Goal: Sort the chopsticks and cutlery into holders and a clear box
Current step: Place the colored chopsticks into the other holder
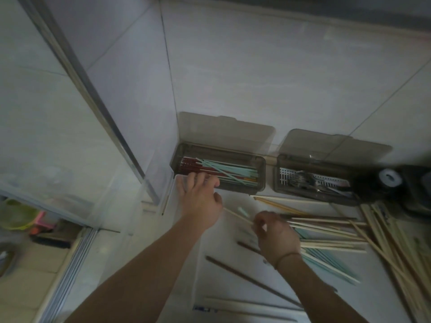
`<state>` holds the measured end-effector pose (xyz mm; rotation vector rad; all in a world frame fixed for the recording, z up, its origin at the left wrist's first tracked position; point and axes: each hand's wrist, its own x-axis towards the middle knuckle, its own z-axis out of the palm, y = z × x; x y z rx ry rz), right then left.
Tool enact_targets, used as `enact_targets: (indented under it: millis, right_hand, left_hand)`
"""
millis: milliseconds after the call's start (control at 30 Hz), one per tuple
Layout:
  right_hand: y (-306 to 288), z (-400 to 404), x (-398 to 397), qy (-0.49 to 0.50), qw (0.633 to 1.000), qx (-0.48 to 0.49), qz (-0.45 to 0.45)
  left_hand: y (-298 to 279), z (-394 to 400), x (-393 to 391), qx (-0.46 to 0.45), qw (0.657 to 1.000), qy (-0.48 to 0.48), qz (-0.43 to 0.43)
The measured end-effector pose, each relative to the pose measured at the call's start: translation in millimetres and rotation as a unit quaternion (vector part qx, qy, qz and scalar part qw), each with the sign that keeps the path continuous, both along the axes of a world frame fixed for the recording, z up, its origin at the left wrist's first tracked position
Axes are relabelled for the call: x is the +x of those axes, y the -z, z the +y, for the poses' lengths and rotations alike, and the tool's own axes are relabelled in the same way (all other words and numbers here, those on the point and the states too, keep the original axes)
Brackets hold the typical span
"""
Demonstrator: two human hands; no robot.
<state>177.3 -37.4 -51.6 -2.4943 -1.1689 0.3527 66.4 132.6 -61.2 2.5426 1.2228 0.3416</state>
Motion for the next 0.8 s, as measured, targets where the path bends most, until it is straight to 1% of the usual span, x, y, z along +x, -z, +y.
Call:
enact_targets:
  millis: [67, 133, 167, 200, 300, 367, 433, 500, 533, 567, 600, 633, 667, 700, 767, 800]
  right_hand:
    - [-9, 6, 13, 0.038, 0.991, 0.114, 0.061]
    - [-23, 19, 27, 0.106, 0.966, 0.194, 0.138]
    - [-31, 28, 34, 0.138, 0.944, 0.227, 0.198]
    - [-37, 36, 41, 0.166, 0.914, 0.261, 0.262]
    - [-47, 59, 56, 0.246, 0.808, 0.346, 0.408]
    - [-47, 74, 61, 0.290, 0.750, 0.368, 0.466]
    - [-44, 89, 64, 0.341, 0.707, 0.375, 0.493]
    - [-36, 100, 66, 0.383, 0.680, 0.369, 0.504]
    - [-31, 104, 66, 0.394, 0.675, 0.360, 0.510]
    - [-28, 107, 65, 0.396, 0.675, 0.348, 0.515]
    - [-25, 108, 63, 0.391, 0.686, 0.333, 0.516]
    - [-22, 108, 63, 0.379, 0.704, 0.317, 0.509]
    - [-21, 106, 63, 0.365, 0.732, 0.296, 0.493]
    - [-20, 103, 64, 0.348, 0.768, 0.268, 0.466]
    - [-20, 95, 68, 0.296, 0.849, 0.203, 0.387]
    - [-19, 91, 71, 0.269, 0.880, 0.177, 0.350]
  left_hand:
    - [0, -1, 0, 0.000, 1.000, -0.001, -0.002]
    - [0, -1, 0, -0.001, 1.000, 0.001, 0.001]
    - [-1, -1, 0, -0.004, 1.000, 0.003, 0.005]
    - [-1, 0, 0, -0.009, 1.000, 0.005, 0.009]
    - [-2, 0, 0, -0.013, 1.000, 0.008, 0.010]
    - [-1, 0, 0, -0.009, 1.000, 0.007, 0.004]
    - [-1, 0, 0, -0.011, 1.000, 0.002, -0.006]
    - [0, 0, 0, -0.012, 1.000, 0.000, -0.014]
    - [0, 0, 0, -0.013, 1.000, 0.001, -0.016]
    - [1, 0, 0, -0.013, 1.000, 0.002, -0.017]
    - [1, 0, 0, -0.013, 1.000, 0.004, -0.016]
    - [1, 0, 0, -0.014, 1.000, 0.004, -0.015]
    - [0, 1, 0, -0.015, 1.000, 0.003, -0.014]
    - [0, 1, 0, -0.017, 1.000, 0.003, -0.013]
    - [-1, 1, 0, -0.020, 1.000, 0.006, -0.007]
    - [-2, 1, -1, -0.021, 1.000, 0.007, -0.005]
